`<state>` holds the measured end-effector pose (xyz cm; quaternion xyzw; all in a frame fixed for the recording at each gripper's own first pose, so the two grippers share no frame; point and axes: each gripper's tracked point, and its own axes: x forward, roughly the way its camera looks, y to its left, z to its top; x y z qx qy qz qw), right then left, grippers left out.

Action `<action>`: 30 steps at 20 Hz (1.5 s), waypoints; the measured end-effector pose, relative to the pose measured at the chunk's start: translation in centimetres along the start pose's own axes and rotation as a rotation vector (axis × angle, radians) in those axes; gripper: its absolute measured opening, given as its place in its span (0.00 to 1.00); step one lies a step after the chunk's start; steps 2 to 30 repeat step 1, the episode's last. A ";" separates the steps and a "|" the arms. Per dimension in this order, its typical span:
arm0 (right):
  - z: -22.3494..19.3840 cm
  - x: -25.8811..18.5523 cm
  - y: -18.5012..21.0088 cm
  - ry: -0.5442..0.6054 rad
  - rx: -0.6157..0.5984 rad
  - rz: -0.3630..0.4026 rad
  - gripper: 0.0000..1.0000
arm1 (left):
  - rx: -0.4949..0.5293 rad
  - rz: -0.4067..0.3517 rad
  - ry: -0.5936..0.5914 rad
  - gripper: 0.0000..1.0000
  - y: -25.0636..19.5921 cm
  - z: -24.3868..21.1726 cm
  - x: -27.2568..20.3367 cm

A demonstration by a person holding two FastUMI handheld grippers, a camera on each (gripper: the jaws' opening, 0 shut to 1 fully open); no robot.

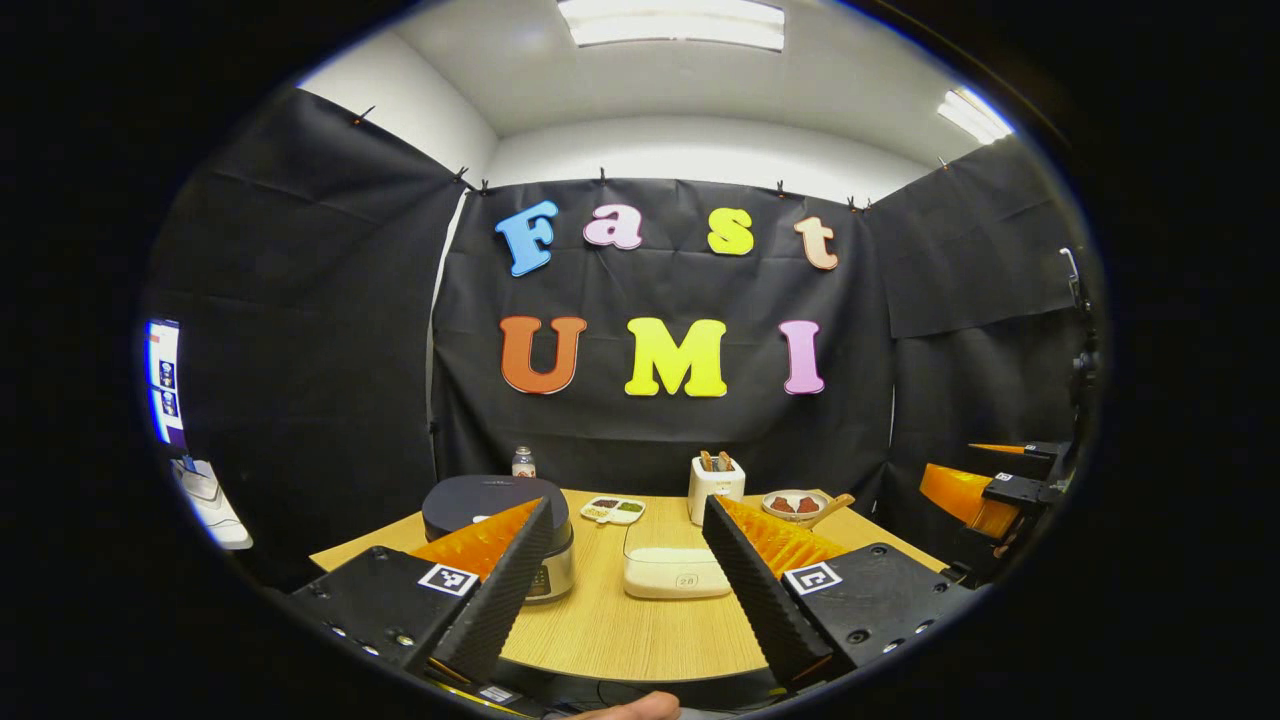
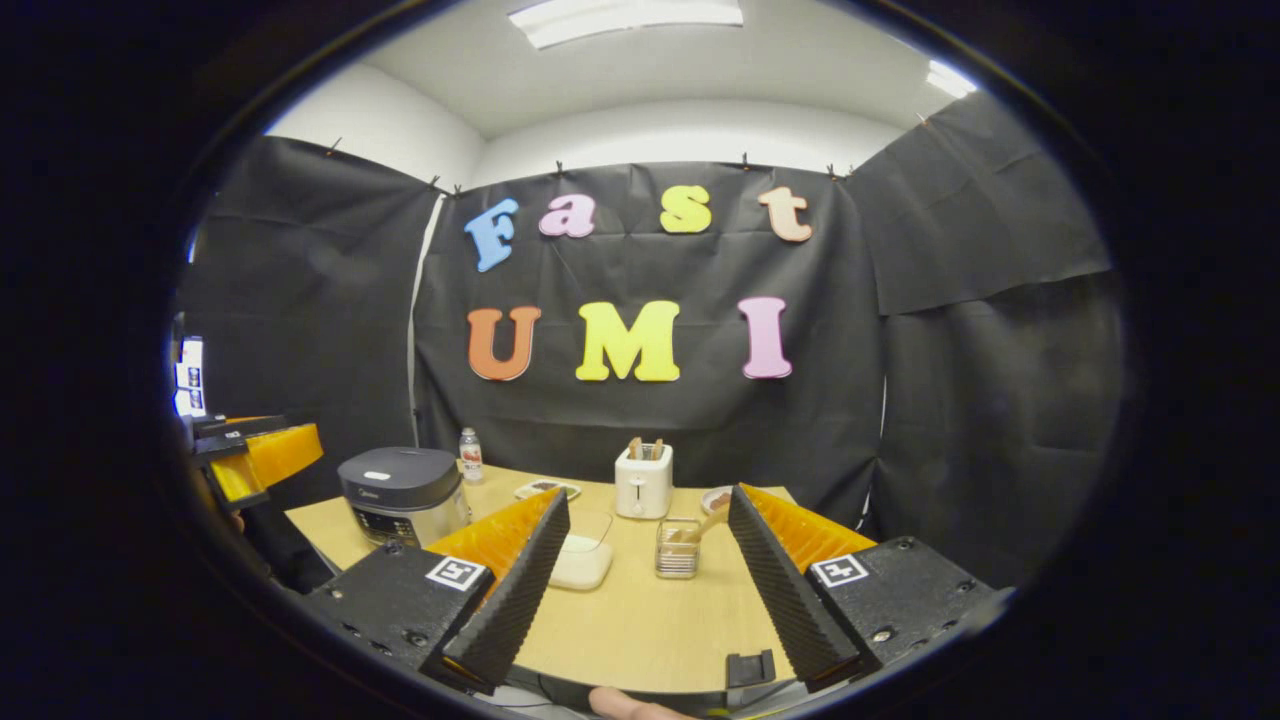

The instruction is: Close the left gripper, press the button to open the rice cooker; take a wooden spoon from the chopstick holder with the right hand, scoop a spoonful of rice and pour it into the rice cooker, then put the wooden spoon back into the chopstick holder.

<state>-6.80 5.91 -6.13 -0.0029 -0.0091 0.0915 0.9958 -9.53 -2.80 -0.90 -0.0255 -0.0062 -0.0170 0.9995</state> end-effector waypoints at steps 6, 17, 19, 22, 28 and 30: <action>0.0 0.0 0.1 -0.001 -0.001 0.003 1.00 | 0.002 -0.001 0.000 0.96 0.0 0.0 0.0; 0.0 0.0 0.1 -0.001 -0.001 0.003 1.00 | 0.002 -0.001 0.000 0.96 0.0 0.0 0.0; 0.0 0.0 0.1 -0.001 -0.001 0.003 1.00 | 0.002 -0.001 0.000 0.96 0.0 0.0 0.0; 0.0 0.0 0.1 -0.001 -0.001 0.003 1.00 | 0.002 -0.001 0.000 0.96 0.0 0.0 0.0; 0.0 0.0 0.1 -0.001 -0.001 0.003 1.00 | 0.002 -0.001 0.000 0.96 0.0 0.0 0.0; 0.0 0.0 0.1 -0.001 -0.001 0.003 1.00 | 0.002 -0.001 0.000 0.96 0.0 0.0 0.0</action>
